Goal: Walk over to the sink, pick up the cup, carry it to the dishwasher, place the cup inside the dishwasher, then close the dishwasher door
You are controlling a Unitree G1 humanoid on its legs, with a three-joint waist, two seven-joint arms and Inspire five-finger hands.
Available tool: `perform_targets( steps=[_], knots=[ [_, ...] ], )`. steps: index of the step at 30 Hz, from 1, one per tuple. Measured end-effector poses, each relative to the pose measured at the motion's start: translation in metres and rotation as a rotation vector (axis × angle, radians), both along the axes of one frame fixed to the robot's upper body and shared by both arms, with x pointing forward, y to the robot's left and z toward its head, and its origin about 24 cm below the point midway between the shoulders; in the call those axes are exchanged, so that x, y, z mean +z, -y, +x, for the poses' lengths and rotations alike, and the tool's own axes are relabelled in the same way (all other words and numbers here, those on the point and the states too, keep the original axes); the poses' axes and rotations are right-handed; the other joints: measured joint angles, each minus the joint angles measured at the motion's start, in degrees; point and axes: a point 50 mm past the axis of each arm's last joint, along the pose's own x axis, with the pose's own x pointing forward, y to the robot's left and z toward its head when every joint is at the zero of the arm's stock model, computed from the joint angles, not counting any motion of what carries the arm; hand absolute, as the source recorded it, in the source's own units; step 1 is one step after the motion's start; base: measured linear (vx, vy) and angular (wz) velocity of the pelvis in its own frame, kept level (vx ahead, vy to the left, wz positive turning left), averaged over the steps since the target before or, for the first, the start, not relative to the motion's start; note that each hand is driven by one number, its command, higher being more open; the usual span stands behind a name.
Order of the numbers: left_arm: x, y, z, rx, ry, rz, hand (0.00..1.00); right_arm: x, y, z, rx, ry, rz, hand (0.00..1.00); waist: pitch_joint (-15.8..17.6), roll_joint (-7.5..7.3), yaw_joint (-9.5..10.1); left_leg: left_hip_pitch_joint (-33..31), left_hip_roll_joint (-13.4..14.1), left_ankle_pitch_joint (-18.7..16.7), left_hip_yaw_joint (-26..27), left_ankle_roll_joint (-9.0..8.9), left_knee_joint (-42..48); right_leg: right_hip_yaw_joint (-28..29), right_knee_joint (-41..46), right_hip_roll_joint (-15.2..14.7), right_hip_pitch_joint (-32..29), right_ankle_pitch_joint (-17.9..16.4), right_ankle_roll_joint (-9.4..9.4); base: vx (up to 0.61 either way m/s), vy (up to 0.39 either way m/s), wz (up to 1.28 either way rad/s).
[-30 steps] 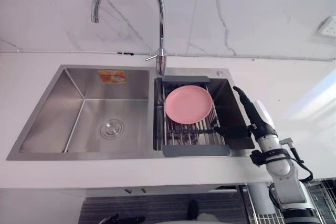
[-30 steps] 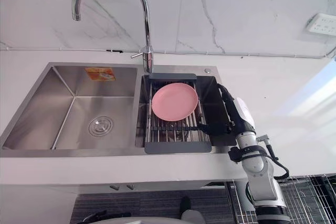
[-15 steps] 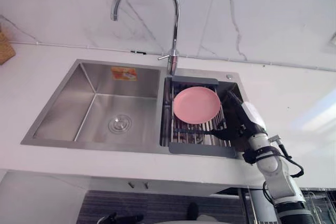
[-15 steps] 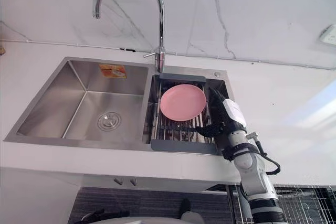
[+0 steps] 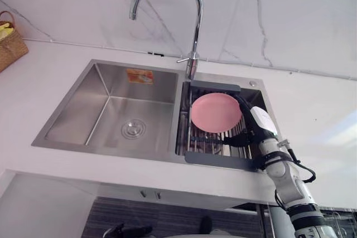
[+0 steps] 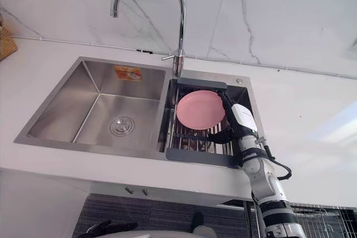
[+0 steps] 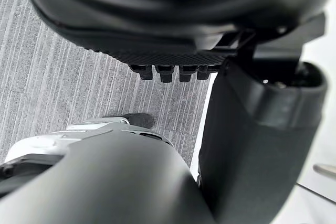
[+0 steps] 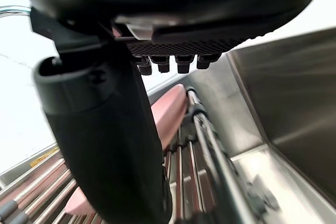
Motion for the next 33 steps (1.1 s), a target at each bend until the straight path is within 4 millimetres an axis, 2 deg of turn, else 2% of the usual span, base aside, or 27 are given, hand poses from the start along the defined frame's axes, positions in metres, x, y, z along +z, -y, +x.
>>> perform_targets(
  steps=[6,12,18,25,33],
  knots=[
    [0.0,-0.001,-0.001,-0.017,0.001,0.006,1.0,0.002,-0.005,0.006,-0.004,0.044,-0.011,1.0,0.2,-0.27,0.22,0.0,-0.3,0.1,-0.7,0.16,0.0,-0.5,0.0,-0.4,0.4,0.1,0.11,-0.04,-0.001,0.06],
    [0.001,0.0,0.001,-0.019,0.009,0.002,1.0,-0.007,-0.002,0.006,-0.028,0.026,-0.039,1.0,0.2,-0.29,1.06,0.0,-0.4,0.1,-0.9,0.22,-0.1,-0.8,0.0,-0.4,0.4,0.1,0.11,-0.01,-0.002,0.01],
    [0.002,0.0,0.003,-0.022,0.019,-0.001,1.0,-0.007,-0.006,0.013,-0.018,0.026,-0.06,1.0,0.2,-0.34,1.35,0.0,-0.5,0.2,-1.0,0.25,-0.1,-0.8,0.0,-0.5,0.5,0.1,0.12,0.0,0.0,0.0],
    [0.003,-0.002,0.003,-0.02,0.024,-0.002,1.0,-0.007,-0.01,0.018,0.001,0.033,-0.13,1.0,0.8,-0.96,1.57,-0.1,-0.6,0.2,-1.5,0.36,0.0,-1.4,0.0,-0.7,0.9,0.1,0.12,-0.03,-0.005,0.04],
    [0.003,-0.002,0.003,-0.021,0.025,-0.003,1.0,-0.006,-0.009,0.022,0.014,0.058,-0.199,1.0,0.9,-0.95,1.67,-0.1,-0.6,0.3,-1.6,0.42,0.0,-1.5,0.0,-0.7,0.9,0.1,0.11,0.0,-0.001,0.0]
  ],
)
